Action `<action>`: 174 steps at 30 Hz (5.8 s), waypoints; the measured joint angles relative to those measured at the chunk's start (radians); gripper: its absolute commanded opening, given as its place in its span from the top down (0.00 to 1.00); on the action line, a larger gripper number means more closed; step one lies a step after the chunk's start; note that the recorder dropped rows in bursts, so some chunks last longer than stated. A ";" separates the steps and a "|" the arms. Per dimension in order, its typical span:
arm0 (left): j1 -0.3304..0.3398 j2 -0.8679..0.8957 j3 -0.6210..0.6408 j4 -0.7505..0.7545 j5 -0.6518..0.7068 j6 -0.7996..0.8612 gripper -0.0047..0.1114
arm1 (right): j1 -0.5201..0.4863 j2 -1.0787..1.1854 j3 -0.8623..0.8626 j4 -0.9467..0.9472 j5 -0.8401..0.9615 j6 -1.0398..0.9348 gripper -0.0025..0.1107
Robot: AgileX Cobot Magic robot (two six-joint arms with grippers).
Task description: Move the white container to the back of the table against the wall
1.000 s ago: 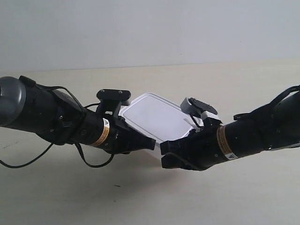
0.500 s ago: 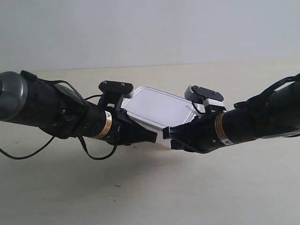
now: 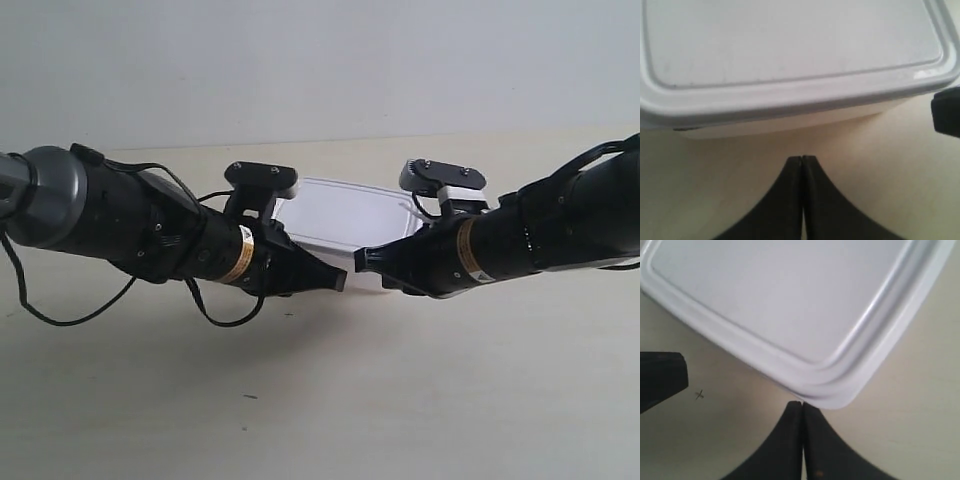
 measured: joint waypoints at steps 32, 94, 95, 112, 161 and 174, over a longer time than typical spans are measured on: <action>0.075 0.120 -0.155 0.000 0.039 0.086 0.96 | 0.000 0.131 -0.183 -0.004 0.145 -0.065 0.98; 0.092 -0.207 0.006 0.000 0.124 0.146 0.96 | -0.004 0.318 -0.524 -0.024 0.206 -0.146 0.98; 0.092 -0.259 0.038 0.000 0.124 0.136 0.96 | -0.004 0.318 -0.525 -0.024 0.201 -0.146 0.98; 0.092 -1.190 0.574 -0.021 -0.052 -0.066 0.96 | -0.004 0.387 -0.585 -0.006 0.190 -0.146 0.98; 0.092 -2.015 1.056 -0.141 -0.264 -0.131 0.96 | -0.004 0.563 -0.861 0.005 0.246 -0.146 0.98; 0.092 -2.015 1.060 -0.113 -0.241 -0.131 0.96 | -0.004 0.602 -0.944 0.005 0.291 -0.146 0.98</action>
